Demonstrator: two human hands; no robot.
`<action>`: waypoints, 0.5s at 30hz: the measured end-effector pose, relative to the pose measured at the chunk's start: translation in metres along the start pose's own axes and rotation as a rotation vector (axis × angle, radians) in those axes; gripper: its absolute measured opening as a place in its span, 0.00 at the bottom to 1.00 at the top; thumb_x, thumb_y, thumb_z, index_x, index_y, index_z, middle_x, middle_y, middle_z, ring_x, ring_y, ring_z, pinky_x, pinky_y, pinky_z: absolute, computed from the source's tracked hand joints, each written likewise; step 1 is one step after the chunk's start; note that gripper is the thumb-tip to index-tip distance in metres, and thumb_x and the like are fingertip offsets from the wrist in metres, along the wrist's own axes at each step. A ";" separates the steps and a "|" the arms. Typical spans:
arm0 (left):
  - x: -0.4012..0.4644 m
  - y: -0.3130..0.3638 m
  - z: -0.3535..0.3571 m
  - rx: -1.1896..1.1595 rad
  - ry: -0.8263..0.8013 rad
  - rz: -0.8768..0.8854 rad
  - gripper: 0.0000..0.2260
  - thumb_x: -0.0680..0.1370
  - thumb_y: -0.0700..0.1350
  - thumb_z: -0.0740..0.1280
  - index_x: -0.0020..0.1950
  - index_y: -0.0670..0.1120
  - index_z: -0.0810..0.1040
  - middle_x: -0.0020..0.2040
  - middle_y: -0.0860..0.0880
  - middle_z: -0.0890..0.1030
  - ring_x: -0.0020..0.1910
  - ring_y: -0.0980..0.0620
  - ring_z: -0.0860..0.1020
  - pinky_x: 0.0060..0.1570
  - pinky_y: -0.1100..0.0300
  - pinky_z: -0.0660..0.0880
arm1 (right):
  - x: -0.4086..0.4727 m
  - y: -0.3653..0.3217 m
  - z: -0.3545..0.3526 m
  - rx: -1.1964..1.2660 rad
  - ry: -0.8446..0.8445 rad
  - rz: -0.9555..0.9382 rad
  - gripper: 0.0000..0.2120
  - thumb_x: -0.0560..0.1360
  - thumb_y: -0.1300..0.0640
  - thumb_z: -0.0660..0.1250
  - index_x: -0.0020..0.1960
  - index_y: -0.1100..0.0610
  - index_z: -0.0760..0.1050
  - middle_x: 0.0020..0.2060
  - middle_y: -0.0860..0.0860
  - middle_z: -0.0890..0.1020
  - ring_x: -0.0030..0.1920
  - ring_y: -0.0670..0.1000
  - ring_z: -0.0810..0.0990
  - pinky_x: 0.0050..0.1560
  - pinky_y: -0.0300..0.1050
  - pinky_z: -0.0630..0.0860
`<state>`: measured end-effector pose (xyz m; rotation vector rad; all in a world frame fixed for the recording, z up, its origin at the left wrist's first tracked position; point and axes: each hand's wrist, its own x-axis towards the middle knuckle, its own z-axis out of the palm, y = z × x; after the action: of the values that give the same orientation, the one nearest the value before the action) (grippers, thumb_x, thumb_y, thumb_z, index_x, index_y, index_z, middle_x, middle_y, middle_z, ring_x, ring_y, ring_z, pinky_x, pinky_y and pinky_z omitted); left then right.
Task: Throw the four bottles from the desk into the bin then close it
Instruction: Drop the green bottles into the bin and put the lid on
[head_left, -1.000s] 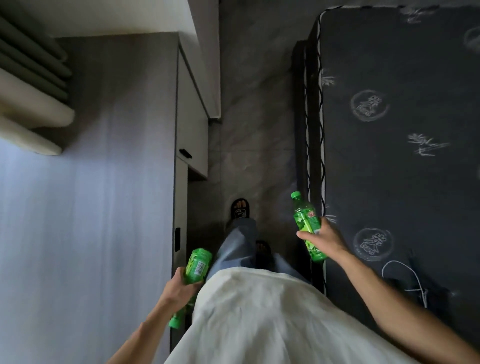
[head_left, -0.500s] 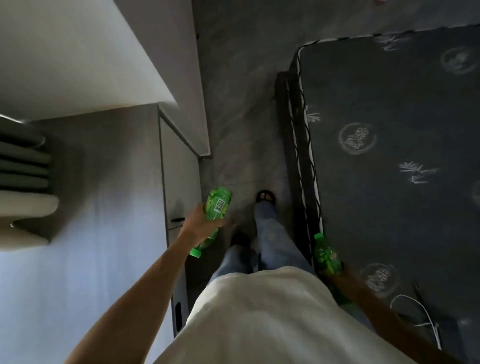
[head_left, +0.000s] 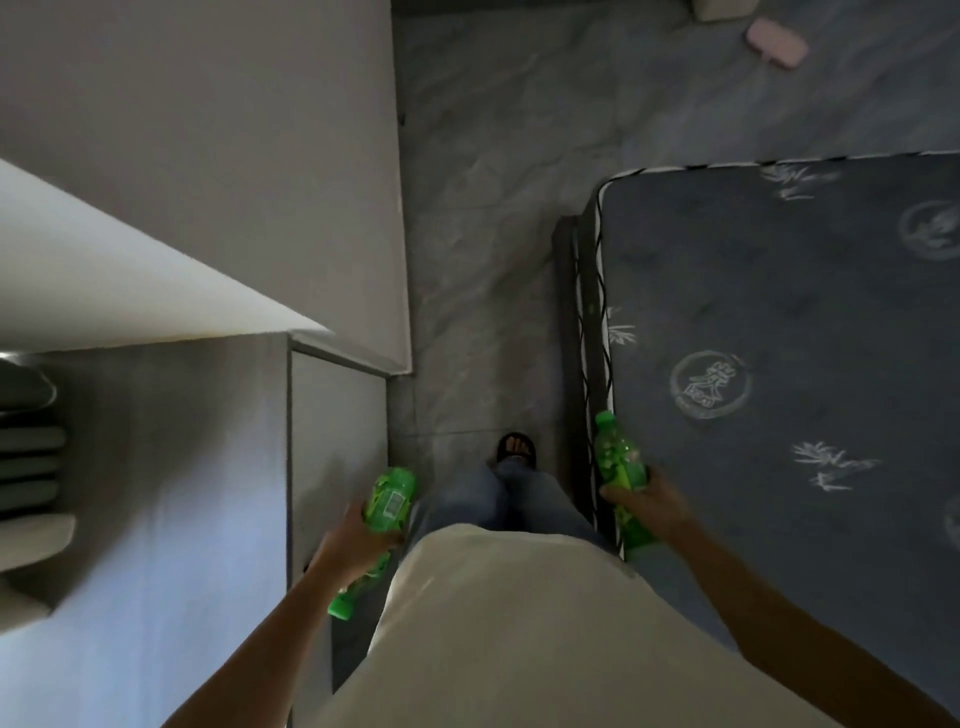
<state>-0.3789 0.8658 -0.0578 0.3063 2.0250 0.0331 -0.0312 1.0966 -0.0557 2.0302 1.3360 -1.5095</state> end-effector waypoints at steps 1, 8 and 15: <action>0.002 -0.001 -0.003 0.004 -0.001 -0.023 0.30 0.68 0.47 0.80 0.65 0.43 0.72 0.50 0.43 0.81 0.46 0.43 0.81 0.41 0.53 0.76 | 0.008 -0.024 -0.007 -0.012 -0.001 -0.027 0.29 0.67 0.50 0.80 0.63 0.61 0.76 0.55 0.61 0.83 0.56 0.60 0.82 0.59 0.56 0.78; 0.037 0.027 -0.034 -0.019 -0.028 -0.130 0.28 0.70 0.51 0.79 0.64 0.43 0.72 0.50 0.44 0.82 0.45 0.45 0.81 0.41 0.55 0.76 | 0.068 -0.175 -0.036 -0.022 0.001 -0.188 0.24 0.68 0.50 0.79 0.60 0.57 0.78 0.50 0.58 0.84 0.53 0.58 0.83 0.54 0.48 0.77; 0.098 0.144 -0.109 -0.012 0.007 -0.083 0.27 0.70 0.47 0.79 0.63 0.40 0.72 0.56 0.38 0.82 0.51 0.40 0.81 0.50 0.49 0.78 | 0.116 -0.239 -0.056 -0.103 -0.003 -0.125 0.31 0.67 0.51 0.80 0.65 0.62 0.73 0.54 0.60 0.82 0.50 0.58 0.81 0.50 0.50 0.78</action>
<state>-0.4879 1.0397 -0.0711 0.2149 2.0421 -0.0052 -0.1847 1.3209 -0.0639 1.9134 1.5320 -1.4600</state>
